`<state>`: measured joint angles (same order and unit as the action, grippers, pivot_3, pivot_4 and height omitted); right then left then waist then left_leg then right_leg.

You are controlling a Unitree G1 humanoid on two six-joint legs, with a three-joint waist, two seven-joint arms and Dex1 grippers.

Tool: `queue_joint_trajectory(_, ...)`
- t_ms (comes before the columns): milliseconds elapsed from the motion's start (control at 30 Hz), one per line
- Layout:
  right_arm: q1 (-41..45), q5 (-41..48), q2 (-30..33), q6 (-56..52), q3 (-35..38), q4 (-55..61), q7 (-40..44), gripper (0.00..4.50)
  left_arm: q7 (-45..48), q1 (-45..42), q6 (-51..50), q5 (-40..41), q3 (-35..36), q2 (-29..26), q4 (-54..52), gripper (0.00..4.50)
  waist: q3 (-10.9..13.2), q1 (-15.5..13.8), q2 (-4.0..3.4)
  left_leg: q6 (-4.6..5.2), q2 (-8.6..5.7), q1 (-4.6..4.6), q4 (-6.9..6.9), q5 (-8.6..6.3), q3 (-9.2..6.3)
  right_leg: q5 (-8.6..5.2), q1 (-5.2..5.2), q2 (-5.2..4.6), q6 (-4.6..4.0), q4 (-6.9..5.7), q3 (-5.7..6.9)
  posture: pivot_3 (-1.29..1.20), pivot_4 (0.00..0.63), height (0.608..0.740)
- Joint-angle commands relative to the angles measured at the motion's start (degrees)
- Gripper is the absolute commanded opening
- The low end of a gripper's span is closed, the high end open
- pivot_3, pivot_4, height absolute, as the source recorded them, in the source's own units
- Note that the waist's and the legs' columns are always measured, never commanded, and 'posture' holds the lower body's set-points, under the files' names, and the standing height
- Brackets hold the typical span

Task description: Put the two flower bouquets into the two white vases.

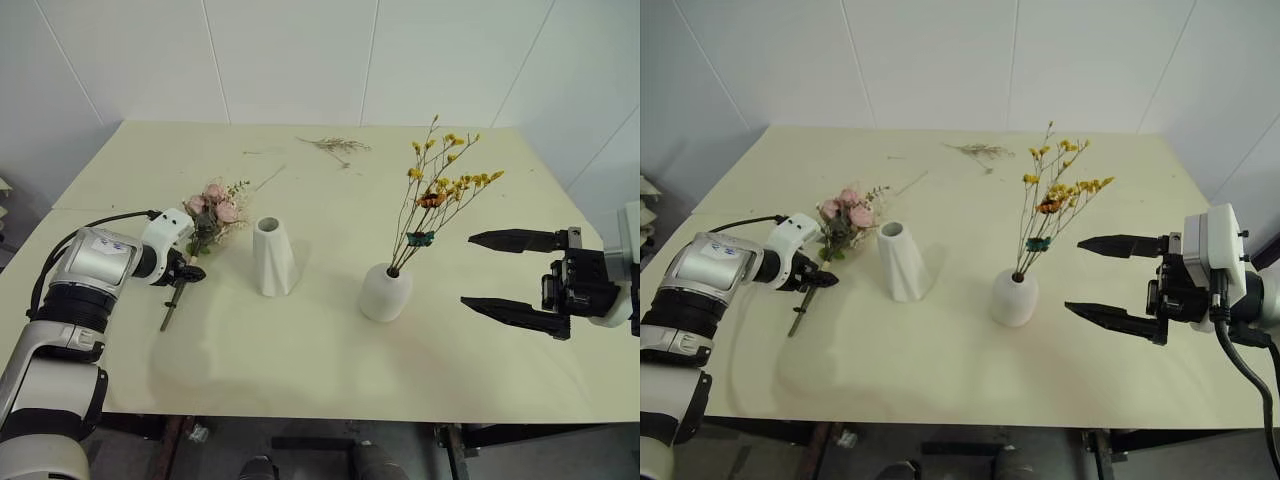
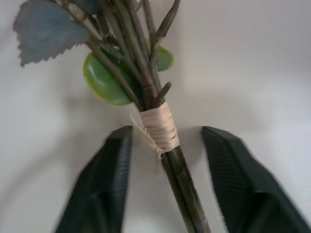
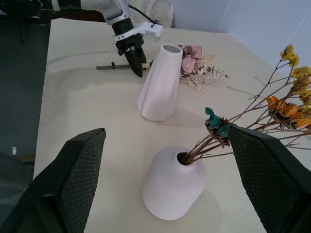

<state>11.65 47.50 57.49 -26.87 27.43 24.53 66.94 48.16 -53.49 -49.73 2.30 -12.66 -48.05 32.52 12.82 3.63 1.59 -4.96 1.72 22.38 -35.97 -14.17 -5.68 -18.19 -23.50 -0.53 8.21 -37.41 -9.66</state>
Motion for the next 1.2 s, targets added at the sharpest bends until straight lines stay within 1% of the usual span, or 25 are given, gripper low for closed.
queue_joint_trajectory(33, -0.2, 1.5, -0.1, 0.0, 2.4, 1.4, -0.7, 4.22, -0.9, -0.6, 0.7, -2.2, 0.9, -1.6, 2.2, 1.23, 0.0, 0.1, 0.00, 0.01, 0.00, 0.00, -0.01, 0.01, 0.00, 0.01, 0.00, 0.00, -0.01, 0.00, 0.00, 0.00, 0.150, 0.740)
queue_joint_trajectory(100, 0.1, 1.5, 0.0, 0.1, 2.3, 1.2, -0.8, 4.22, -1.9, -0.6, 1.4, -0.5, 3.9, -0.6, 4.5, 0.53, 0.0, 0.4, 0.01, 0.01, 0.00, -0.01, -0.04, 0.02, 0.00, 0.01, 0.02, 0.00, 0.00, 0.00, -0.01, 0.00, 0.150, 0.740)
queue_joint_trajectory(167, 0.3, 1.3, 0.1, 0.4, 2.0, 0.8, -0.9, 4.22, -2.1, -0.3, 4.7, 1.5, 7.6, 0.0, 8.1, 0.03, 0.0, 0.7, 0.00, 0.01, 0.00, 0.00, -0.04, 0.02, 0.00, 0.02, 0.03, 0.00, 0.01, 0.00, -0.01, 0.00, 0.150, 0.740)
queue_joint_trajectory(267, 0.6, 1.2, 0.0, 0.4, 1.5, 0.6, -1.2, 4.22, -2.9, -0.4, 9.6, 1.9, 10.6, -0.5, 12.6, 0.01, 0.0, 1.0, 0.01, 0.01, 0.00, 0.00, -0.02, 0.02, -0.01, 0.02, 0.02, 0.00, 0.01, -0.01, -0.01, 0.00, 0.150, 0.740)
queue_joint_trajectory(400, 0.9, 0.8, -0.2, 0.6, 0.8, 0.4, -1.7, 4.22, -3.0, -1.6, 15.8, 4.7, 15.8, 0.3, 14.5, 0.01, 0.0, 0.8, 0.01, 0.01, 0.00, 0.03, 0.00, 0.02, -0.02, 0.02, 0.01, -0.01, 0.02, 0.00, 0.00, 0.00, 0.150, 0.740)
queue_joint_trajectory(467, 1.1, 0.6, -0.3, 0.8, 0.6, 0.0, -1.9, 4.22, -1.5, -2.7, 22.2, 8.9, 20.9, 2.4, 14.4, 0.01, 0.0, 0.6, 0.01, 0.01, 0.00, 0.05, 0.00, 0.02, -0.02, 0.03, 0.01, -0.03, 0.03, 0.01, 0.00, 0.00, 0.150, 0.740)
queue_joint_trajectory(567, 1.6, 0.4, -0.7, 0.8, 0.3, -0.3, -2.7, 4.22, 1.2, -4.5, 29.0, 16.7, 29.8, 5.3, 13.0, 0.01, 0.0, -0.4, 0.06, 0.01, -0.01, 0.08, -0.03, 0.02, -0.03, 0.05, 0.00, -0.04, 0.06, 0.01, 0.02, 0.00, 0.150, 0.740)
queue_joint_trajectory(667, 2.1, 0.0, -1.4, 1.1, -0.3, -0.5, -3.3, 4.22, 4.8, -6.2, 30.5, 24.0, 35.6, 7.6, 9.8, 0.01, 0.0, -0.6, 0.12, -0.01, -0.01, 0.13, -0.05, 0.02, -0.04, 0.06, -0.01, -0.04, 0.07, 0.04, 0.05, 0.00, 0.150, 0.740)
queue_joint_trajectory(733, 2.8, -0.5, -1.9, 1.5, -1.0, -0.9, -3.7, 4.22, 8.4, -6.6, 28.9, 30.0, 39.1, 9.2, 6.6, 0.01, 0.0, -0.6, 0.12, -0.02, -0.01, 0.13, -0.02, 0.01, -0.05, 0.06, 0.00, -0.06, 0.08, 0.05, 0.05, 0.00, 0.150, 0.740)
queue_joint_trajectory(800, 3.9, -1.2, -2.9, 2.1, -2.3, -1.7, -4.4, 4.22, 13.4, -5.4, 23.3, 35.4, 39.2, 10.3, 0.3, 0.01, 0.0, -0.4, 0.12, -0.02, -0.01, 0.13, -0.02, 0.01, -0.04, 0.06, -0.01, -0.06, 0.08, 0.05, 0.05, 0.00, 0.150, 0.740)
queue_joint_trajectory(867, 4.4, -1.8, -3.9, 2.4, -3.4, -2.0, -4.9, 4.22, 15.9, -4.4, 19.1, 39.2, 38.9, 11.2, -4.6, 0.01, 0.0, -0.4, 0.12, -0.02, -0.01, 0.11, 0.00, 0.01, -0.04, 0.05, -0.01, -0.06, 0.07, 0.02, 0.05, 0.00, 0.150, 0.740)
queue_joint_trajectory(1000, 5.0, -2.2, -4.7, 2.5, -4.3, -2.4, -5.2, 4.22, 14.2, -4.4, 17.1, 41.8, 38.4, 13.7, -8.8, 0.01, 0.0, -0.4, 0.12, -0.02, 0.00, 0.05, -0.07, 0.01, -0.05, 0.05, 0.00, -0.04, 0.07, -0.05, 0.04, 0.00, 0.150, 0.740)
queue_joint_trajectory(1200, 5.7, -2.4, -6.0, 2.4, -5.5, -2.5, -6.3, 4.22, 11.3, -4.4, 18.0, 43.6, 38.2, 18.6, -11.5, 0.01, 0.0, -0.5, 0.13, -0.04, -0.02, 0.03, -0.18, 0.03, -0.06, 0.11, 0.09, -0.05, 0.11, -0.03, 0.03, 0.00, 0.150, 0.740)
